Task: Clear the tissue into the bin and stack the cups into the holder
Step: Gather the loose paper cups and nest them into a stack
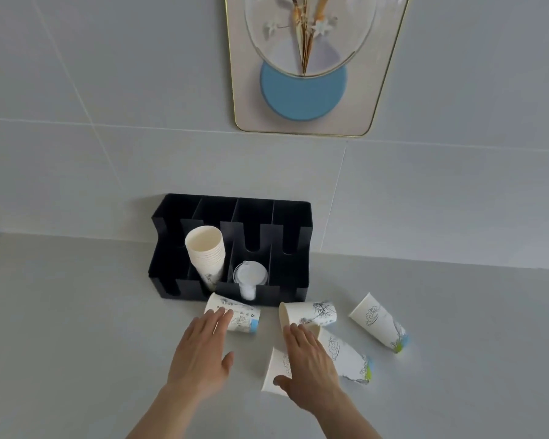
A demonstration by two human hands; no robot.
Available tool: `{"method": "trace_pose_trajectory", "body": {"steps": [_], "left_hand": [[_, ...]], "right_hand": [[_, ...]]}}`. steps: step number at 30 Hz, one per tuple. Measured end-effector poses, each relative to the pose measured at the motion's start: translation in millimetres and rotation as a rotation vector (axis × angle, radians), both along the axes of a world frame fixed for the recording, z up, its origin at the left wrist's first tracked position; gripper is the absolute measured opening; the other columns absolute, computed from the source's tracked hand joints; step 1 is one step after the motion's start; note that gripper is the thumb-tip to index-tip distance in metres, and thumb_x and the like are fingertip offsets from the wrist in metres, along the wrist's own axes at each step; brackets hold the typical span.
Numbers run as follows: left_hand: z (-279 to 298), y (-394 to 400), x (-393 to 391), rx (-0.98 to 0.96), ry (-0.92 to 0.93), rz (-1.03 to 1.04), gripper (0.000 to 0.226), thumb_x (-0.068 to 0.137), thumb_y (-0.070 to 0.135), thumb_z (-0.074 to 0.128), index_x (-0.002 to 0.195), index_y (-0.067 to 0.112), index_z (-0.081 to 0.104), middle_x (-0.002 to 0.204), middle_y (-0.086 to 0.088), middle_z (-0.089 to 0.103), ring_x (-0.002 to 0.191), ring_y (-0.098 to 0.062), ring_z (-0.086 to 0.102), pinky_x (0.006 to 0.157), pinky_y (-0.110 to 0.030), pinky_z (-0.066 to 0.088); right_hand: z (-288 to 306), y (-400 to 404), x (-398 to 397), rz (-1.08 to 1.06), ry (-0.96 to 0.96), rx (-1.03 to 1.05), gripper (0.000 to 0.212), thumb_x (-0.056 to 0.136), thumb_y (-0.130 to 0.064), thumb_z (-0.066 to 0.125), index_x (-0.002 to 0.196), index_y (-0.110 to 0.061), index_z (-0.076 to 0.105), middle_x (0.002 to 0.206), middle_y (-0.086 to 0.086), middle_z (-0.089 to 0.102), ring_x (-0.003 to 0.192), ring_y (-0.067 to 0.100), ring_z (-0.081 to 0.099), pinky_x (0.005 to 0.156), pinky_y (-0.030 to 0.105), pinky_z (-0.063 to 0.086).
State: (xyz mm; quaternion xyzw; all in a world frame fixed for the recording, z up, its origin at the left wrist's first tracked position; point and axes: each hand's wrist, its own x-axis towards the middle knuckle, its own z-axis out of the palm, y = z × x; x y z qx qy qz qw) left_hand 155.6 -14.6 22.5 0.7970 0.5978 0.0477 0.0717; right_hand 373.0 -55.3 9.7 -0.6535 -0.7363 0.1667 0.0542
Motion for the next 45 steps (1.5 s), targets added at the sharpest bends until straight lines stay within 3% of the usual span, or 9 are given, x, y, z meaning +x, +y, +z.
{"method": "trace_pose_trajectory", "body": {"steps": [8, 14, 18, 21, 27, 33, 36, 39, 45], "left_hand": [[-17.2, 36.5, -19.2, -0.03, 0.132, -0.1, 0.099, 0.061, 0.046, 0.083, 0.147, 0.02, 0.043, 0.153, -0.001, 0.045, 0.141, -0.027, 0.04, 0.115, -0.041, 0.034], [-28.0, 76.7, -38.6, -0.061, 0.171, -0.2, 0.113, 0.07, 0.035, 0.082, 0.158, 0.023, 0.012, 0.166, 0.001, 0.013, 0.153, -0.027, 0.009, 0.124, -0.044, 0.009], [-40.7, 91.4, -48.2, -0.098, 0.186, -0.24, 0.117, 0.046, 0.027, 0.093, 0.149, 0.017, 0.039, 0.137, -0.004, 0.056, 0.135, -0.032, 0.047, 0.113, -0.043, 0.038], [-54.2, 89.7, -54.3, -0.061, 0.1, -0.243, 0.095, 0.029, 0.026, 0.094, 0.117, 0.017, 0.063, 0.108, -0.002, 0.056, 0.103, -0.027, 0.056, 0.093, -0.038, 0.052], [-69.7, 81.9, -73.2, -0.049, 0.031, -0.322, 0.096, 0.036, 0.005, 0.086, 0.12, 0.024, 0.045, 0.12, -0.001, 0.054, 0.123, -0.03, 0.054, 0.113, -0.045, 0.039], [-66.1, 71.4, -79.6, -0.251, -0.082, -0.31, 0.094, 0.061, 0.056, 0.073, 0.141, 0.031, 0.028, 0.138, 0.007, 0.034, 0.118, -0.022, 0.047, 0.11, -0.032, 0.033], [-66.3, 42.9, -58.7, -0.336, -0.222, -0.199, 0.109, 0.051, 0.07, 0.066, 0.144, 0.031, 0.023, 0.138, 0.008, 0.034, 0.113, -0.019, 0.051, 0.099, -0.03, 0.041], [-71.5, 19.9, -58.9, -0.344, -0.367, -0.042, 0.095, 0.061, 0.062, 0.072, 0.14, 0.034, 0.025, 0.13, 0.006, 0.038, 0.107, -0.018, 0.057, 0.091, -0.031, 0.047], [-47.4, 35.1, -71.6, -0.226, -0.484, -0.005, 0.094, 0.063, 0.04, 0.076, 0.142, 0.035, 0.025, 0.129, 0.006, 0.036, 0.117, -0.021, 0.046, 0.095, -0.037, 0.049]], "right_hand": [[-13.8, 6.9, -17.5, 0.004, -0.013, -0.019, 0.102, 0.08, -0.041, 0.081, 0.156, -0.009, 0.02, 0.16, 0.006, 0.03, 0.152, 0.028, 0.021, 0.125, 0.034, 0.014], [-22.7, 9.0, -40.9, -0.032, -0.013, -0.12, 0.101, 0.08, -0.028, 0.08, 0.157, -0.011, 0.018, 0.158, 0.004, 0.034, 0.144, 0.025, 0.035, 0.12, 0.032, 0.029], [-31.5, 7.8, -53.5, -0.084, -0.039, -0.152, 0.102, 0.078, -0.025, 0.08, 0.157, -0.009, 0.018, 0.157, 0.005, 0.036, 0.143, 0.025, 0.036, 0.119, 0.032, 0.029], [-35.8, 7.1, -61.6, -0.115, -0.058, -0.147, 0.105, 0.076, -0.027, 0.08, 0.158, -0.008, 0.017, 0.158, 0.006, 0.036, 0.144, 0.026, 0.037, 0.119, 0.032, 0.029], [-44.0, 4.5, -72.0, -0.136, -0.096, -0.129, 0.115, 0.064, -0.029, 0.087, 0.156, -0.003, 0.024, 0.151, 0.008, 0.045, 0.138, 0.027, 0.046, 0.116, 0.033, 0.036], [-59.3, -2.2, -72.6, -0.185, -0.102, -0.079, 0.125, 0.021, -0.042, 0.092, 0.134, -0.003, 0.057, 0.108, 0.0, 0.067, 0.089, 0.02, 0.071, 0.082, 0.027, 0.061], [-47.1, -12.1, -73.0, -0.199, -0.105, -0.071, 0.118, 0.048, -0.037, 0.091, 0.149, -0.003, 0.04, 0.128, 0.003, 0.059, 0.114, 0.024, 0.062, 0.103, 0.03, 0.049], [-41.6, -12.6, -84.1, -0.156, -0.059, -0.134, 0.11, 0.073, -0.03, 0.08, 0.158, -0.007, 0.015, 0.147, 0.005, 0.042, 0.134, 0.025, 0.044, 0.117, 0.03, 0.03], [-30.1, -9.9, -87.7, -0.248, 0.016, 0.05, 0.103, 0.063, -0.06, 0.07, 0.148, -0.012, 0.038, 0.125, -0.001, 0.058, 0.116, 0.027, 0.056, 0.099, 0.037, 0.052]]}}
